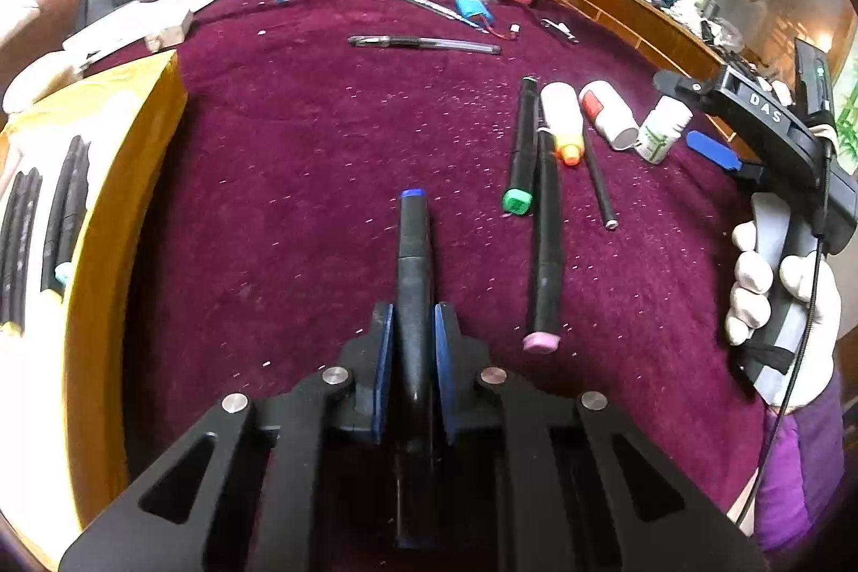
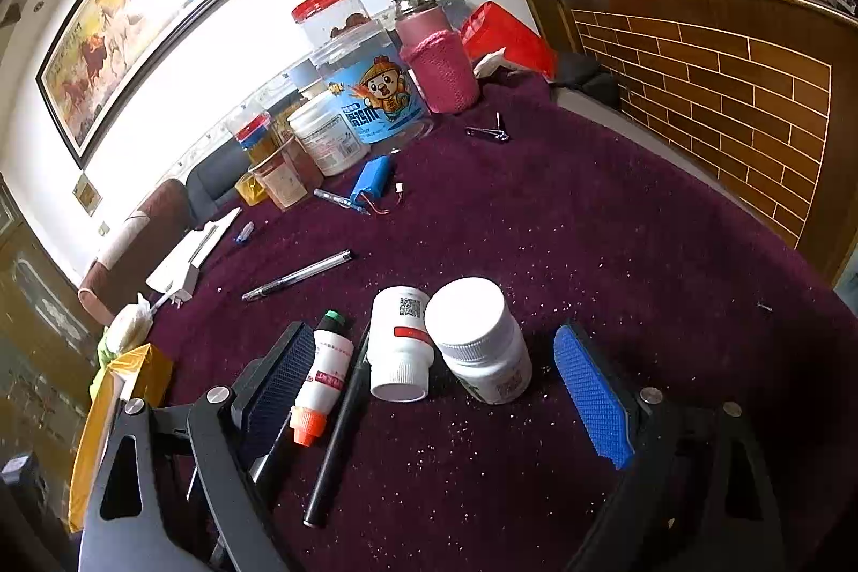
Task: Organize rigid objects
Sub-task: 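Grasp a blue-capped black marker with left while right moves to the pile, then grasp a pink-ended black marker with right while left carries its marker to the tray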
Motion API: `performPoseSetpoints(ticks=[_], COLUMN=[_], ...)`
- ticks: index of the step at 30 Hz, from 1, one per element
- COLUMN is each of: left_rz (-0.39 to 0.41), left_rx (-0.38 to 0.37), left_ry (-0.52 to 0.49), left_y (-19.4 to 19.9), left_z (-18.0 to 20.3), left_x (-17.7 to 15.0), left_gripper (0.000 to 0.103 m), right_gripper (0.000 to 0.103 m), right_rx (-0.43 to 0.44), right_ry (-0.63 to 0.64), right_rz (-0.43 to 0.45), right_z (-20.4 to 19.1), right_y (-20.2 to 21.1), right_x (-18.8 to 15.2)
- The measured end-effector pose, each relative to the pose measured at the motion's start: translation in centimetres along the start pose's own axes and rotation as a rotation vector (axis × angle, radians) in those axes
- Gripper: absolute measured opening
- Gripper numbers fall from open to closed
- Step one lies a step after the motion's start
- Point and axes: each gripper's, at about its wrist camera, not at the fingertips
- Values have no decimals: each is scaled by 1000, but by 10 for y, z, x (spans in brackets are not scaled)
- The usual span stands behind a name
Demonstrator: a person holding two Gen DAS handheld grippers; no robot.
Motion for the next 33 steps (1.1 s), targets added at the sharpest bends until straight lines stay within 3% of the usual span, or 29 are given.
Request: performPoseSetpoints(ticks=[3,6,9,10,16,22,27,33], left_rz=[11,27,28,34,91,190,238,263], left_rx=[27,38,45,22,-141,-242,-283,-313], left_ry=[-14,-54,-73,-54,104,158,150,157], left_y=[-6,-11,-11,-9,14,54,71,77], left_z=[6,14,17,14,-11,-20,-22,-30], left_x=[1,3,3,3,-11,-20,-25,-27], left_gripper=[14,25,22,12,12,12,12,12], right_gripper=[88,88,88,88,88,88,88,87], right_rx=[-7,-25,-48,-59,-99,-112,-6,101], right_ry=[5,9,10,13,30,84,93,205], right_rz=[5,5,9,8,8,20,-57,-187], right_z=[-1,-1,0,0,-2,-14,-32,-82], right_y=[1,0,0,0,0,4,20,16], right_x=[-1,-2,-3,-3,-7,-8,-16,-47])
Point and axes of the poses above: each gripper's, at about its wrist camera, not at the fingertips, and y roughly against the way its jaws point, z to its right, x to its top, and after that the axes turned 5 degrees about -x, right-handed
